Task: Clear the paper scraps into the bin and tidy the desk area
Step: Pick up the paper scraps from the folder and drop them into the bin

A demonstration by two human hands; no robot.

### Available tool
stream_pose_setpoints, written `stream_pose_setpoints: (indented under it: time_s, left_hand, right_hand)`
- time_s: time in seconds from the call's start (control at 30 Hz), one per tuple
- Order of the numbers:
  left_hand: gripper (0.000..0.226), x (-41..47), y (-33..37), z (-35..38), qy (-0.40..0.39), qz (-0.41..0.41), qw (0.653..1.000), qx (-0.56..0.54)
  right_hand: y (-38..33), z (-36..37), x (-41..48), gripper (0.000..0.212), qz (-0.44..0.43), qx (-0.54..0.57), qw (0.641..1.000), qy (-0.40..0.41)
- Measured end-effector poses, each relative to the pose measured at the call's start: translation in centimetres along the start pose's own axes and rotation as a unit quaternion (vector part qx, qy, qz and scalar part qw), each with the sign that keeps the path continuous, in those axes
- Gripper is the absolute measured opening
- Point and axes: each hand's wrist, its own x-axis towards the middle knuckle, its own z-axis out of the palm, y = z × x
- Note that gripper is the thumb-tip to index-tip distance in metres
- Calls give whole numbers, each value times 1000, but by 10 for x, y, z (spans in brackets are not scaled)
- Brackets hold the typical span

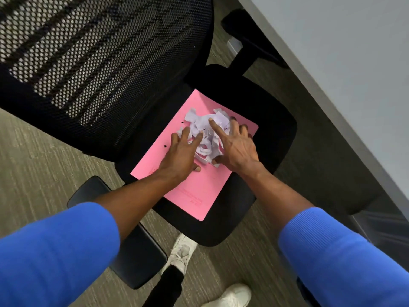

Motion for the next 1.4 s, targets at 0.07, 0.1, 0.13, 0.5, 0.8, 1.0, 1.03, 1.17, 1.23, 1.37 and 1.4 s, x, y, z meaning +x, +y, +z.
stream_pose_setpoints:
  time_s: [0.07, 0.1, 0.13, 0.5, 0.8, 1.0, 1.03, 1.17, 1.23, 1.37, 1.4]
  left_hand:
    - [94, 1, -3, 2, 4, 8, 1000, -8]
    - [89, 1, -5, 4, 9, 16, 1000, -7]
    - [83, 1, -7, 6, 16, 26, 1000, -6]
    - [35, -8, -13, 8, 101, 32, 993, -54]
    - [34, -14, -20, 7, 156, -20, 976, -151]
    - [26, -24, -11, 5, 178, -26, 967, -179]
    - [25, -25, -8, 4, 181, -32, 965, -186]
    - [27, -33, 4, 1, 197, -56, 956, -208]
    - [27, -37, 8, -1, 205, -68, 953, -211]
    - [21, -49, 17, -5, 232, -94, 940, -231]
    - [20, -52, 21, -6, 238, -100, 936, -239]
  right_hand:
    - [-2, 1, 2, 118, -9, -5, 1000, -1]
    - [-3, 1, 3, 113, -16, -11, 1000, 0]
    - [-4, 1, 3, 106, -24, -16, 1000, -1]
    - [-14, 15, -17, 39, -19, 90, 993, 71]
    - [-1, 21, -31, 37, 57, 210, 966, 141]
    - [2, 21, -40, 39, 62, 255, 945, 198]
    - [2, 20, -42, 38, 63, 262, 941, 206]
    - [4, 16, -48, 37, 70, 295, 921, 243]
    - [6, 14, -52, 37, 69, 305, 915, 255]
    - [13, 15, -62, 38, 78, 307, 910, 269]
    - [14, 16, -65, 38, 82, 308, 908, 271]
